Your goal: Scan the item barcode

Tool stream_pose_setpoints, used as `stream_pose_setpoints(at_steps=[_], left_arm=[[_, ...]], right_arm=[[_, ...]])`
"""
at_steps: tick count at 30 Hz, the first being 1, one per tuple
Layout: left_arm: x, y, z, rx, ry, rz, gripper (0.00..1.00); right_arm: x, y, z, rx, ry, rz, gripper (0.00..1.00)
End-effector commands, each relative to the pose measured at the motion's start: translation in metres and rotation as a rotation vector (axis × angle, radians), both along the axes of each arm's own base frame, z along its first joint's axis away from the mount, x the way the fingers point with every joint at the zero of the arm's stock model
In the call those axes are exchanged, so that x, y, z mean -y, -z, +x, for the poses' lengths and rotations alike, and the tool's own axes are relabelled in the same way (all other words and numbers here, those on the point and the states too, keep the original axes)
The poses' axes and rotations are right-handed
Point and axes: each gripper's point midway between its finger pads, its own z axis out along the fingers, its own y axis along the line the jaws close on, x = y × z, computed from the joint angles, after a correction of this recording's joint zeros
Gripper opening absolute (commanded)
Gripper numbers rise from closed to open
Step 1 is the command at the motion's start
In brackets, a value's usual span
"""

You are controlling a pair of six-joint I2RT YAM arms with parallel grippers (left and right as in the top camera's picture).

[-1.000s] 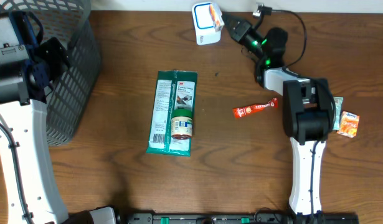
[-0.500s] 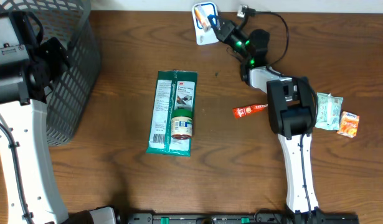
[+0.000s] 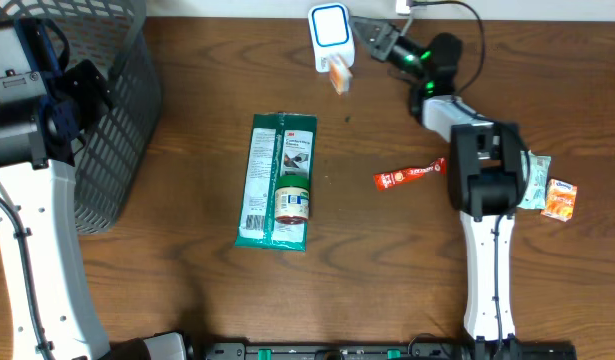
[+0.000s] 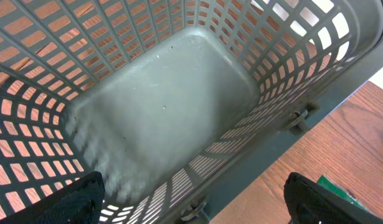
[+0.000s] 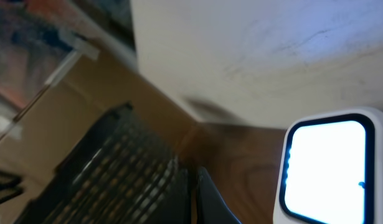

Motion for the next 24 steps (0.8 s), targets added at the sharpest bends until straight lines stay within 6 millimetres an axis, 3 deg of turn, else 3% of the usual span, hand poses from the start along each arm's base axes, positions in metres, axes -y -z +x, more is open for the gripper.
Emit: stream_pose_setpoints(at_steps=[1, 5, 8, 9, 10, 13, 19, 24], left_arm=[[-0.004, -0.003, -0.001, 0.0, -0.006, 0.016, 0.92], [-0.004, -0.002, -0.001, 0.0, -0.006, 0.016, 0.92], [-0.004, -0.002, -0.001, 0.0, -0.006, 0.016, 0.93], [-0.004, -0.003, -0.001, 0.0, -0.006, 0.016, 0.93], [-0.004, -0.002, -0.001, 0.0, -0.006, 0.016, 0.92], [-0.004, -0.003, -0.001, 0.0, -0.006, 0.016, 0.92], [-0.004, -0.002, -0.001, 0.0, -0.006, 0.016, 0.93], [-0.004, -0.002, -0.001, 0.0, -0.006, 0.016, 0.92]], right_arm=[[0.014, -0.063, -0.032, 0.044, -0.167, -0.026, 0.02], [0.021, -0.08, -0.06, 0.029, -0.31, -0.083, 0.02], [0.014, -0.085, -0.075, 0.01, -0.386, -0.108, 0.02], [0.01, -0.086, -0.08, 0.005, -0.408, -0.114, 0.09], [0.004, -0.084, -0.085, 0.0, -0.439, -0.123, 0.4], [-0.009, -0.08, -0.095, -0.018, -0.494, -0.136, 0.99], [-0.019, -0.075, -0.096, -0.085, -0.507, -0.116, 0.99], [-0.009, -0.072, -0.066, -0.247, -0.38, -0.021, 0.99]])
